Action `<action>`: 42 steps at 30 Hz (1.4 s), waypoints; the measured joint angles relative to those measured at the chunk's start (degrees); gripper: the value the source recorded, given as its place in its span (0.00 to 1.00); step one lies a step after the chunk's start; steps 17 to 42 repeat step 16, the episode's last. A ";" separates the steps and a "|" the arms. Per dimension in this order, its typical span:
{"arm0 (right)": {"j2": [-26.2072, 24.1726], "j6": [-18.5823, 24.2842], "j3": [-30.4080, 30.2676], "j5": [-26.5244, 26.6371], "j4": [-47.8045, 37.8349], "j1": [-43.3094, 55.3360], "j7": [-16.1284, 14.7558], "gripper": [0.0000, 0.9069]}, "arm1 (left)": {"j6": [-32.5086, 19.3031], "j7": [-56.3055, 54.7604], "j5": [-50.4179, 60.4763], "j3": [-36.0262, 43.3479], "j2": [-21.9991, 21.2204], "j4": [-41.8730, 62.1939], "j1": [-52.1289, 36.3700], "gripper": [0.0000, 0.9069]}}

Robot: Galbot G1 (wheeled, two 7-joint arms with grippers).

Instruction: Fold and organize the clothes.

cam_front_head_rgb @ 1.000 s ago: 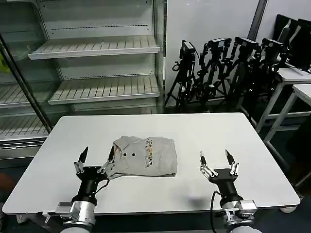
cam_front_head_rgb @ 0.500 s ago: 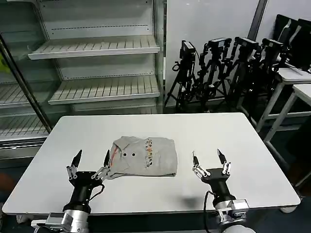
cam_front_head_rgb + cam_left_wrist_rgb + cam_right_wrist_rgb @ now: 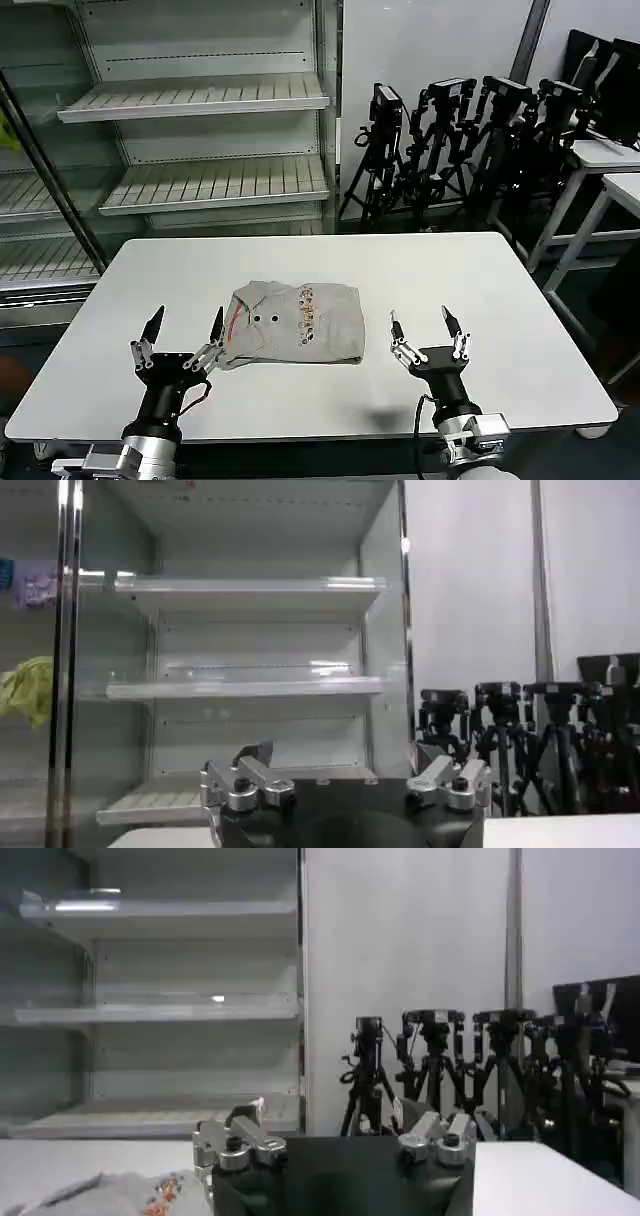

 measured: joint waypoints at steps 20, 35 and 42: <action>0.13 -0.23 0.16 -0.19 1.51 -0.53 -0.07 1.00 | 0.03 0.30 0.20 -0.32 -0.96 -2.15 1.40 1.00; 0.13 -0.23 0.16 -0.19 1.51 -0.53 -0.07 1.00 | 0.03 0.30 0.20 -0.32 -0.96 -2.15 1.40 1.00; 0.13 -0.23 0.16 -0.19 1.51 -0.53 -0.07 1.00 | 0.03 0.30 0.20 -0.32 -0.96 -2.15 1.40 1.00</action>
